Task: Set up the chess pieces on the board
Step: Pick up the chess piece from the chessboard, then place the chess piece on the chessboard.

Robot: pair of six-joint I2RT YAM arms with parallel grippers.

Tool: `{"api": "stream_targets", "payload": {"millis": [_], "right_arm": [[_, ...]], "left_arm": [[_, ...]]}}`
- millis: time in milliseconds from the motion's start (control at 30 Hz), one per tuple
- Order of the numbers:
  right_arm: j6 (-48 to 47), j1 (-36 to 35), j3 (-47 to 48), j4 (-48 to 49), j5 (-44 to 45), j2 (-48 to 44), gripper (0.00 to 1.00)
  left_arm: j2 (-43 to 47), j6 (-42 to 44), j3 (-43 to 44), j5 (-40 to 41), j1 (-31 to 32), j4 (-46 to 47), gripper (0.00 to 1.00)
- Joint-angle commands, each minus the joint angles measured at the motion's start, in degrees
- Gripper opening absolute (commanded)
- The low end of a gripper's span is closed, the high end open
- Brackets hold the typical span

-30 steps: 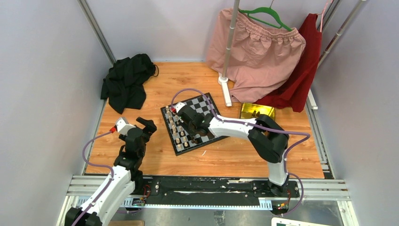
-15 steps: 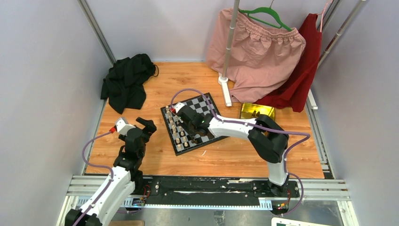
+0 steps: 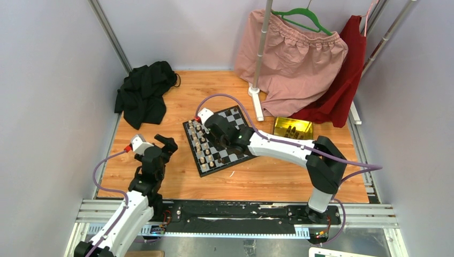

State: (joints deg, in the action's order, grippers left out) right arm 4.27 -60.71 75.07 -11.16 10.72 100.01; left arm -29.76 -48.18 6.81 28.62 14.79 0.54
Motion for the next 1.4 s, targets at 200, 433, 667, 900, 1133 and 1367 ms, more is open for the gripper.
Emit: {"api": "stream_targets", "payload": {"millis": [200, 433, 667, 900, 1133, 1367], "right_arm": [[-2.25, 9.48, 1.01, 1.9, 2.93, 0.86, 0.0], [-2.46, 16.74, 3.44, 6.41, -0.35, 6.85, 0.0], [-2.49, 19.78, 6.98, 9.46, -3.48, 13.26, 0.0], [-2.34, 21.18, 8.73, 10.42, -4.7, 16.27, 0.0], [-2.44, 22.5, 9.59, 10.56, -5.56, 18.16, 0.0], [-2.34, 22.86, 11.55, 8.62, -6.6, 19.72, 0.0]], "left_arm": [[0.43, 1.16, 1.07, 0.6, -0.2, -0.27, 1.0], [-1.82, 1.51, 0.65, 0.47, -0.2, 2.12, 1.0], [-4.13, 1.67, 0.22, 0.32, -0.2, 4.61, 1.0], [-5.28, 2.04, 0.03, 0.6, -0.2, 6.18, 1.0], [-7.51, 1.89, 0.03, 0.39, -0.2, 7.88, 1.0], [-9.08, 1.86, 0.43, 0.29, -0.21, 8.91, 1.0]]}}
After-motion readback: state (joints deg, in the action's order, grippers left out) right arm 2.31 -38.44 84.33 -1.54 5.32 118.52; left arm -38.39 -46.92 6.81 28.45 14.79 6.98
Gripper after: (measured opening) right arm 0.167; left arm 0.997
